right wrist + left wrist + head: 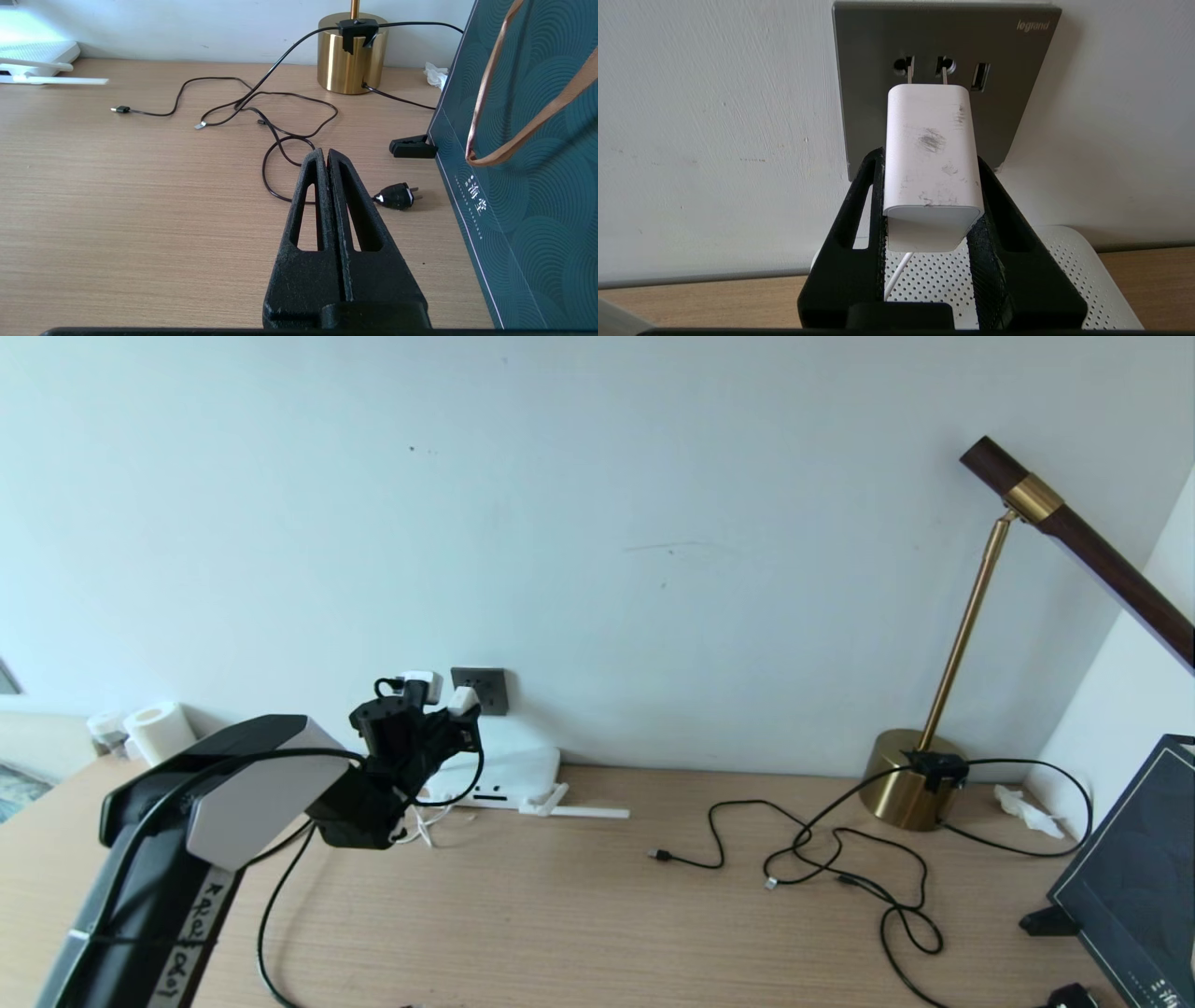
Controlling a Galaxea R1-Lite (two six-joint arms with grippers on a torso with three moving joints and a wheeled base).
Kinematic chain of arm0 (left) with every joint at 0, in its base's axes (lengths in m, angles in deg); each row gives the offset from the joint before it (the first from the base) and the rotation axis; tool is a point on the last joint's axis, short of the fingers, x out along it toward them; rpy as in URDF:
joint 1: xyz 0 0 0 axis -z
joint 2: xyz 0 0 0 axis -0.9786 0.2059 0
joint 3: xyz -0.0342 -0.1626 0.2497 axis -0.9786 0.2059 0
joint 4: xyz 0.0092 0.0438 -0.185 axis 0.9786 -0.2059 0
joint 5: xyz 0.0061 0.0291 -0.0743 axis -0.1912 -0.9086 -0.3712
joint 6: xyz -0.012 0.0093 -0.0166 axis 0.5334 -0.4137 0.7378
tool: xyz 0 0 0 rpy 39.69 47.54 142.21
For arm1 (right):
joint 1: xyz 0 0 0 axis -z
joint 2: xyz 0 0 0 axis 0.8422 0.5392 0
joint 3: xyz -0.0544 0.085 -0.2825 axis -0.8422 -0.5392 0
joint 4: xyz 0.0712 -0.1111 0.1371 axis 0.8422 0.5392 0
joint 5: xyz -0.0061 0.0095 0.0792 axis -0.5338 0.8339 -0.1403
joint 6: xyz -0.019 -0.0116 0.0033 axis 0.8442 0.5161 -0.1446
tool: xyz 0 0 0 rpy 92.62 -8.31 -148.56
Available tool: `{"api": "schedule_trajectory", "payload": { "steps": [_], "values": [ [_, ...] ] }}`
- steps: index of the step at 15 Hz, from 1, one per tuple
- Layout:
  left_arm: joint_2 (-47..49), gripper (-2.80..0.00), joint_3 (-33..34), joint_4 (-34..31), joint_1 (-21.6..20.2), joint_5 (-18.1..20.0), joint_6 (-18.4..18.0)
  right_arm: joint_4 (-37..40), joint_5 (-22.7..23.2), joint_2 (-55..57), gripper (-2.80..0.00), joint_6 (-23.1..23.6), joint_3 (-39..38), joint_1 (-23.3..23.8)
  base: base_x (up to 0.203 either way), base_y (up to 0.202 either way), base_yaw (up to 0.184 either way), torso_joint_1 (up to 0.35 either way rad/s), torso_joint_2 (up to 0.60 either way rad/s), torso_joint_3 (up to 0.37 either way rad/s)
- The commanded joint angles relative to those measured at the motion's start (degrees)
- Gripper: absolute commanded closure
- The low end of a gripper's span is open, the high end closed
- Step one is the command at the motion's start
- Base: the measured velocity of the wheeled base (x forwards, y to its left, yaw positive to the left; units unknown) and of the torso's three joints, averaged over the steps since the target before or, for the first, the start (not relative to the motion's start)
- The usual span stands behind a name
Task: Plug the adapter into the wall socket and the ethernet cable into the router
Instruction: Plug plug into socket
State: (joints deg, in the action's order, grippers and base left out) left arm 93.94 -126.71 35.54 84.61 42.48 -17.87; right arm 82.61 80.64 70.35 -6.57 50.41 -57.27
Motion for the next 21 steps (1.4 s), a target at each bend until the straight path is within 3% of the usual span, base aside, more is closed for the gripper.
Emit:
{"api": "schedule_trajectory", "payload": {
  "steps": [1, 21],
  "values": [
    [0.17, 0.0, -0.98, -0.13, 0.01, -0.08, -0.04, 0.03, 0.0, -0.02, 0.0, -0.02, 0.01, -0.01, 0.0, 0.0, 0.0, 0.0, 0.0, 0.0],
    [3.24, 0.0, -9.33, -7.03, -0.17, -0.61, -0.13, 0.03, 0.0, -0.02, 0.0, -0.02, 0.01, -0.01, 0.0, 0.0, 0.0, 0.0, 0.0, 0.0]
  ]
}}
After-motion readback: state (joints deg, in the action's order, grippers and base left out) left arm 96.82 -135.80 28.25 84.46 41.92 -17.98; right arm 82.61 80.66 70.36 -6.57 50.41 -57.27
